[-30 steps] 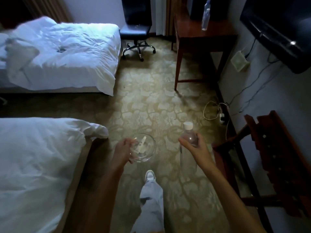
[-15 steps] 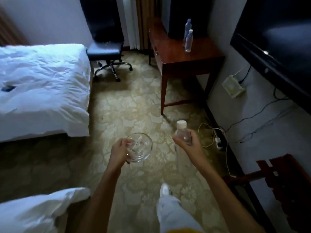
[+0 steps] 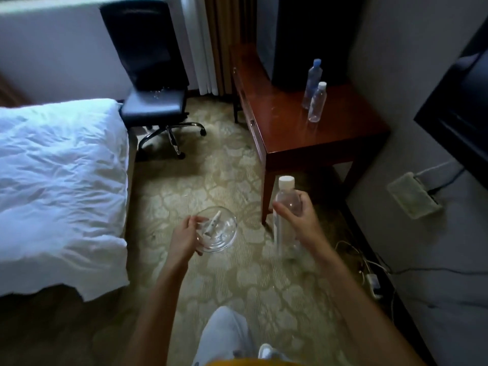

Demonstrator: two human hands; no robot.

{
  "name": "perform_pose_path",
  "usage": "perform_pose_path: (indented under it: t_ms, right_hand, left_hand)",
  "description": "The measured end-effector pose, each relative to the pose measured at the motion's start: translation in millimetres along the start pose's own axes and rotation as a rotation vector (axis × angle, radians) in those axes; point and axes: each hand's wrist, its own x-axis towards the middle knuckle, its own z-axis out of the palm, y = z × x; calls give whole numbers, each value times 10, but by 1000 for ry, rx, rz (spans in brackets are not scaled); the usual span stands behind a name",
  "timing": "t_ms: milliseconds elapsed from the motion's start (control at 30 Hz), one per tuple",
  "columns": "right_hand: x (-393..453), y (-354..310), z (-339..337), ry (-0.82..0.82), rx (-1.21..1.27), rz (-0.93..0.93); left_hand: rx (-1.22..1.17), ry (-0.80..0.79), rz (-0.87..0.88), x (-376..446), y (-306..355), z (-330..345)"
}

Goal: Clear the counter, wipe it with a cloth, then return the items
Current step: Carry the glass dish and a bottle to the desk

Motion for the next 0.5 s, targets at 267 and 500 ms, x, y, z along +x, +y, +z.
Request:
perform_pose_path:
  t_ms: [267, 500]
  right_hand:
    - [2015, -35, 487, 154, -24, 61]
    - [3430, -631, 459, 326, -25, 19]
  left_hand:
    - [89, -145, -4, 2242, 760, 378]
    - [168, -329, 127, 3950, 2041, 928]
